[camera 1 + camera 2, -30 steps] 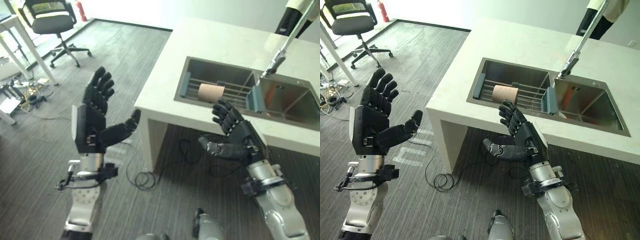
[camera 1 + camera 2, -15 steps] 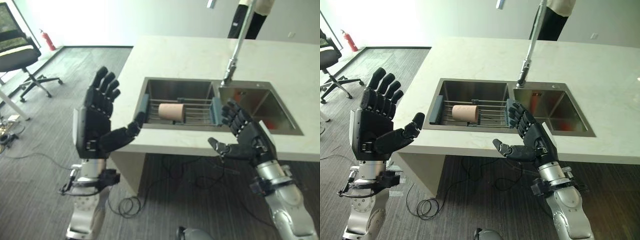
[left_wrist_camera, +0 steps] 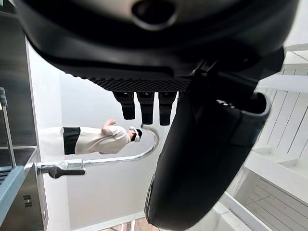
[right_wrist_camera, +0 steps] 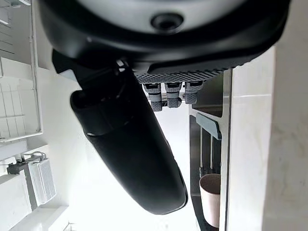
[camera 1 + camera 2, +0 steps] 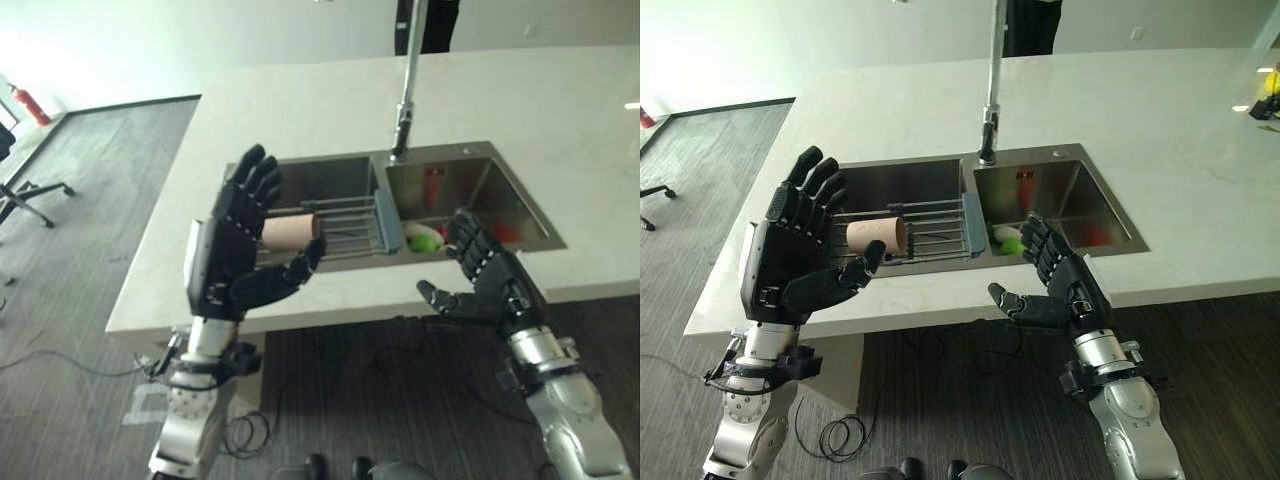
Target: Place the dishes in the dishwasher.
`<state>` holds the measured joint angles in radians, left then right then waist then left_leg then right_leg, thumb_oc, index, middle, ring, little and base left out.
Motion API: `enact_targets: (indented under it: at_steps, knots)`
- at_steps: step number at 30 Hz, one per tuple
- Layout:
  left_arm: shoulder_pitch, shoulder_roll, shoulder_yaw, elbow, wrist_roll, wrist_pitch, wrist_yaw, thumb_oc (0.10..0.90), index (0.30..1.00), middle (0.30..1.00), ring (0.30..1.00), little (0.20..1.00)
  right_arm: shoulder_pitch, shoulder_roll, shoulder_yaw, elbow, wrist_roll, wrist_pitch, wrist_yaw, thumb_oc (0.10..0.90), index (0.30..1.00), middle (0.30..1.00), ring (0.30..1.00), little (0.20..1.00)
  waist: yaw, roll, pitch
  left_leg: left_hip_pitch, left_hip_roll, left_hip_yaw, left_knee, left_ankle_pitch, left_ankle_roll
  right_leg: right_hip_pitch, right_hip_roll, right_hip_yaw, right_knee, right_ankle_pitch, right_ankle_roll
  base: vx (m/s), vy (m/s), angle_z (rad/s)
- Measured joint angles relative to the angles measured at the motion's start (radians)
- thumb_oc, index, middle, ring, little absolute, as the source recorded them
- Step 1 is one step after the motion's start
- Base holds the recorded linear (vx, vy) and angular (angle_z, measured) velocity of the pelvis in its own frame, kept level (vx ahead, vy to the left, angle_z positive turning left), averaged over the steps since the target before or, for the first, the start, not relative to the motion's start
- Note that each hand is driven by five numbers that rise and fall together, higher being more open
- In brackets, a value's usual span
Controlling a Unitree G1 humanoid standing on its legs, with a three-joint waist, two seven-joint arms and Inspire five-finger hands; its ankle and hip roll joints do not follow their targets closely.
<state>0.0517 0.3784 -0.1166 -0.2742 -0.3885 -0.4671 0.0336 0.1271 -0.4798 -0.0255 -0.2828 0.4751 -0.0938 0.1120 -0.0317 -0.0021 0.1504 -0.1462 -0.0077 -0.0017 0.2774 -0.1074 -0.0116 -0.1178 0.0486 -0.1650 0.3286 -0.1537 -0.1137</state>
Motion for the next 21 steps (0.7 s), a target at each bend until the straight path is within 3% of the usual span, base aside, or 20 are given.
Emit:
enact_targets:
  at_steps: [2,8,9,10,11,12,13,14,15,16,18,19,21]
  knots:
    - [0.000,0.000,0.001,0.001,0.000,0.005,-0.001,0.800,0.900,0.900,0.900,0.900,-0.015,0.001,0.003,0.000,0.000,0.001,0.001,0.800,0.900,0.900,0.900,0.900,0.009,0.001,0.000,0.004,-0.018,0.003,-0.001,-0.001,0.007,0.001,-0.019,-0.002,0.002,-0.004,0.009,0.07,0.178,0.11]
    - [0.003,0.003,0.017,0.001,-0.035,0.009,-0.018,0.800,0.900,0.900,0.900,0.900,-0.015,0.005,0.008,0.000,-0.003,0.002,0.010,0.800,0.900,0.900,0.900,0.900,0.033,0.000,0.000,0.008,-0.065,0.012,0.000,0.009,0.089,0.003,-0.059,0.008,-0.015,0.003,0.096,0.08,0.174,0.04]
    - [0.006,0.002,0.020,0.000,-0.033,0.009,-0.035,0.800,0.900,0.900,0.900,0.900,-0.008,0.009,0.006,0.002,-0.003,0.001,0.012,0.800,0.900,0.900,0.900,0.900,0.034,0.009,0.000,0.008,-0.062,0.002,-0.005,0.013,0.120,0.012,-0.060,-0.010,-0.016,0.032,0.189,0.08,0.141,0.03]
    - [0.006,0.003,0.024,0.001,-0.032,0.010,-0.046,0.800,0.900,0.900,0.900,0.900,-0.009,0.022,0.008,0.004,-0.003,0.002,0.011,0.800,0.900,0.900,0.900,0.900,0.037,0.020,0.003,-0.001,-0.042,0.011,0.005,0.020,0.127,-0.033,-0.066,-0.019,0.074,0.048,0.228,0.11,0.050,-0.13]
    - [0.021,0.004,0.034,0.014,-0.030,0.012,-0.047,0.800,0.900,0.900,0.900,0.900,-0.007,0.039,0.024,0.001,-0.004,0.002,0.029,0.800,0.900,0.900,0.900,0.900,0.040,0.019,0.005,0.010,-0.054,0.029,0.033,-0.016,0.146,-0.134,-0.154,-0.034,0.359,0.044,0.232,0.21,-0.082,-0.30]
    - [0.019,0.010,0.054,0.021,-0.029,0.020,-0.047,0.800,0.900,0.900,0.900,0.900,0.001,0.044,0.049,-0.009,-0.005,0.003,0.050,0.800,0.900,0.900,0.900,0.900,0.039,0.018,0.006,0.031,-0.070,0.047,0.021,-0.013,0.127,-0.148,-0.239,-0.036,0.366,0.049,0.224,0.28,-0.267,-0.39]
    - [0.004,0.015,0.076,0.027,-0.028,0.026,-0.049,0.800,0.900,0.900,0.900,0.900,0.012,0.045,0.053,-0.026,-0.003,0.003,0.062,0.800,0.900,0.900,0.900,0.900,0.036,0.018,0.004,0.035,-0.079,0.049,-0.005,-0.009,0.100,-0.137,-0.271,-0.035,0.233,0.058,0.214,0.37,-0.379,-0.28]
    - [-0.018,0.032,0.095,0.048,-0.030,0.021,-0.049,0.800,0.900,0.900,0.900,0.900,0.013,0.055,0.056,-0.025,-0.001,0.002,0.068,0.800,0.900,0.900,0.900,0.900,0.031,-0.019,0.013,0.020,-0.079,0.085,0.034,-0.061,0.015,-0.111,-0.306,-0.011,0.054,0.081,0.229,0.36,-0.378,-0.05]
    - [-0.065,0.066,0.120,0.074,-0.033,0.023,-0.048,0.800,0.900,0.900,0.900,0.900,0.013,0.064,0.048,-0.042,0.000,-0.002,0.077,0.800,0.900,0.900,0.900,0.900,0.009,-0.049,0.022,-0.046,-0.043,0.056,0.269,-0.159,0.074,-0.131,-0.359,0.091,0.009,0.061,0.319,0.36,-0.353,-0.08]
    - [-0.082,0.056,0.144,0.081,-0.038,0.031,-0.041,0.800,0.900,0.900,0.900,0.900,0.010,0.070,0.045,-0.054,0.000,-0.006,0.081,0.800,0.900,0.900,0.900,0.900,0.002,-0.068,0.032,-0.046,-0.059,0.023,0.316,-0.232,0.060,-0.168,-0.399,0.161,0.042,0.054,0.351,0.29,-0.283,-0.14]
    - [-0.065,0.008,0.145,0.082,-0.038,0.046,-0.025,0.800,0.900,0.900,0.900,0.900,0.032,0.095,0.055,-0.057,-0.001,0.017,0.084,0.800,0.900,0.900,0.900,0.900,-0.022,-0.073,0.034,-0.023,-0.046,0.005,0.282,-0.233,0.064,-0.231,-0.372,0.165,0.100,0.045,0.314,0.25,-0.279,0.06]
    - [-0.049,0.014,0.109,0.075,-0.036,0.054,-0.026,0.800,0.900,0.900,0.900,0.900,0.032,0.092,0.055,-0.061,-0.001,0.024,0.084,0.800,0.900,0.900,0.900,0.900,-0.023,-0.075,0.032,0.001,-0.044,-0.009,0.234,-0.209,0.042,-0.246,-0.358,0.131,0.083,0.063,0.316,0.23,-0.299,0.43]
    - [-0.011,0.014,0.080,0.057,-0.033,0.059,-0.036,0.800,0.900,0.900,0.900,0.900,0.025,0.091,0.055,-0.077,-0.001,0.024,0.086,0.800,0.900,0.900,0.900,0.900,-0.018,-0.079,0.029,0.050,-0.039,-0.024,0.178,-0.190,0.032,-0.229,-0.330,0.118,0.032,0.113,0.292,0.25,-0.347,0.41]
